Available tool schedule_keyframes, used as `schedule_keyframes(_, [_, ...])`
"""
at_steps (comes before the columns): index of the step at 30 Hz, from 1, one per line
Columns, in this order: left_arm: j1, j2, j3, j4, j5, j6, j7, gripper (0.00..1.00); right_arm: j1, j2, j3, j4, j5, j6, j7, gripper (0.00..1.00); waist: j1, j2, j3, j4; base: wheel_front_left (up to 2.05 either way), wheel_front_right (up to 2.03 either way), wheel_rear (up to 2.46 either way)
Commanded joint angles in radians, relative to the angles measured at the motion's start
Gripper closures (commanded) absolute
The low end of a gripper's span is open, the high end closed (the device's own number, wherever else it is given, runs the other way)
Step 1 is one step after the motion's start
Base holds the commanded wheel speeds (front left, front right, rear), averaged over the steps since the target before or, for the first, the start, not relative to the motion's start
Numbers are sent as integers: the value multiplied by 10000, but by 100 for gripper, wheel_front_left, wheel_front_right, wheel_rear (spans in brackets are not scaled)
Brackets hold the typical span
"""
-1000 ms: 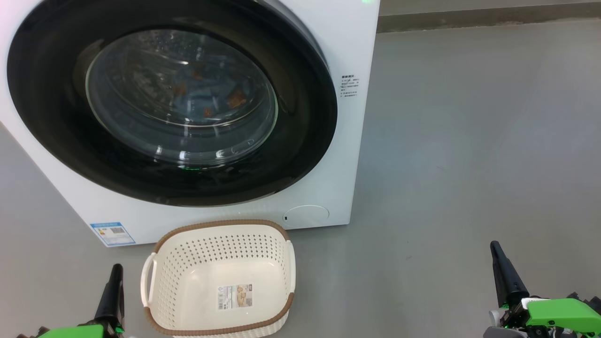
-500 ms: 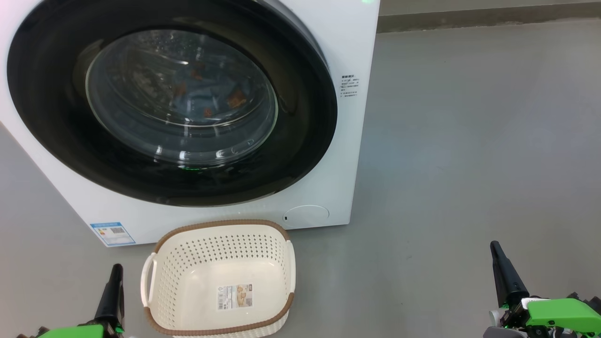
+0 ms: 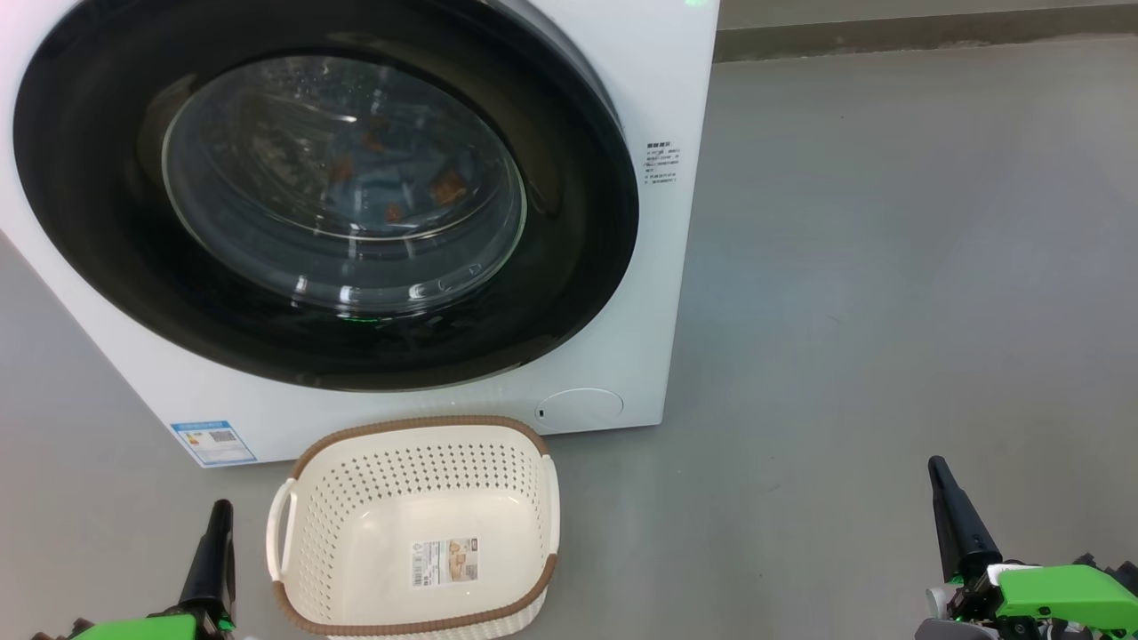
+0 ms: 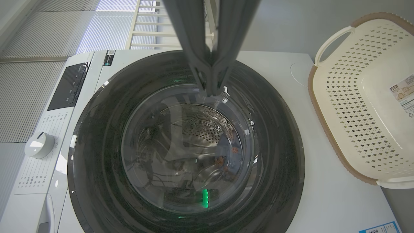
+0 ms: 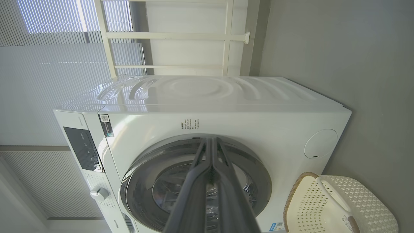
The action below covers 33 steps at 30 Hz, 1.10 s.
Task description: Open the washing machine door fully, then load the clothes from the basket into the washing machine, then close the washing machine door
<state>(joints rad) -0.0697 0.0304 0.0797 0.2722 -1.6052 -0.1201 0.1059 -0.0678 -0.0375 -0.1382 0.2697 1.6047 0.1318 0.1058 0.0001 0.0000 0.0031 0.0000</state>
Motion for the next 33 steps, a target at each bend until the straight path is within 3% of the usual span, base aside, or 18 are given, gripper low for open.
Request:
schedule_keyframes(1, [-383,198,338,-271,-37,-106,70,100,-401,-127,245,-249,41,-11,74,100,-1,0,0,0,0,0,0])
schedule_keyframes(33, [-382,198,338,-271,-37,-106,70,100,-401,-127,245,-249,41,-11,73,100,-1,0,0,0,0,0,0])
